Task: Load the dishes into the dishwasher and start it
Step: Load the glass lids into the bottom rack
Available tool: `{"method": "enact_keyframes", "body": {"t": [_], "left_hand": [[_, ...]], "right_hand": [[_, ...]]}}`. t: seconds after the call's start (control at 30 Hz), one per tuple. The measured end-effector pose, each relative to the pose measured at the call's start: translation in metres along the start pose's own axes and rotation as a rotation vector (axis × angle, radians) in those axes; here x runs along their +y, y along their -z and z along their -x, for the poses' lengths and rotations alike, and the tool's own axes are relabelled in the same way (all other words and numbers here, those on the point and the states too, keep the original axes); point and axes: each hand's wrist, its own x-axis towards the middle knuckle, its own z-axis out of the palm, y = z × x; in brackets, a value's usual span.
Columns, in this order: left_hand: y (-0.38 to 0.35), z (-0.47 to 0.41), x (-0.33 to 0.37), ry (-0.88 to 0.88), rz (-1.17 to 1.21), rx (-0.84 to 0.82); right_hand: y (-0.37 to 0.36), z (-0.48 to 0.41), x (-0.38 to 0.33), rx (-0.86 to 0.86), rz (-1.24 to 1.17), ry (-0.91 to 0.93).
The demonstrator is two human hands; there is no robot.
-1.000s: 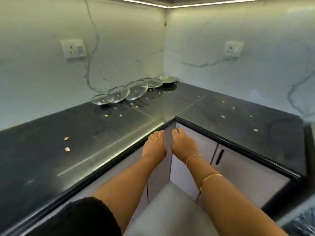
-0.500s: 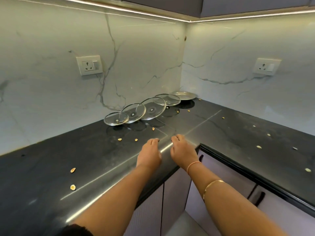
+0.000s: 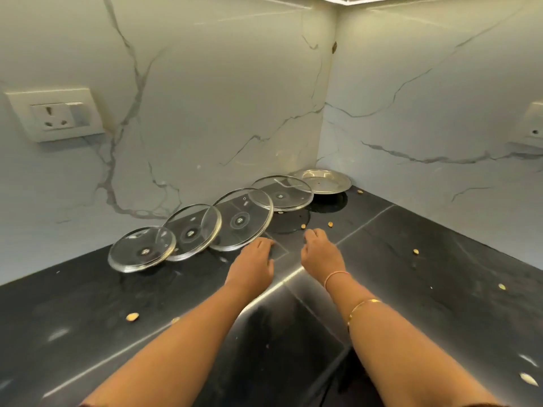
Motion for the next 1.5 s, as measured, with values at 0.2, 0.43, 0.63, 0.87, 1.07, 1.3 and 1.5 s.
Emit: {"method": "enact_keyframes", "body": {"t": [0.2, 0.43, 0.63, 0.87, 1.07, 1.3, 1.5], "left_hand": [[-0.039, -0.114, 0.023, -0.003, 0.025, -0.067], [-0.083, -0.209, 0.03, 0.057, -0.043, -0.197], [-0.116, -0.254, 0.024, 0.154, -0.228, -0.169], [-0.135, -0.288, 0.017, 0.294, -0.508, -0.336], [-0.136, -0.306, 0.011, 0.259, -0.551, -0.359], [-0.117, -0.308, 0.018, 0.231, -0.378, -0.197], [-0.1, -0.272, 0.045, 0.152, -0.03, -0.055]], "right_hand": [[0.012, -0.116, 0.076, -0.055, -0.192, -0.223], [-0.007, -0.216, 0.133, -0.084, -0.581, -0.418], [-0.031, -0.278, 0.151, 0.065, -1.074, -0.652], [-0.039, -0.318, 0.173, 0.118, -1.636, -0.917], [-0.049, -0.33, 0.168, 0.038, -1.808, -0.912], [-0.053, -0.327, 0.172, 0.244, -1.702, -0.935], [-0.02, -0.279, 0.175, 0.505, -1.437, -0.757]]}}
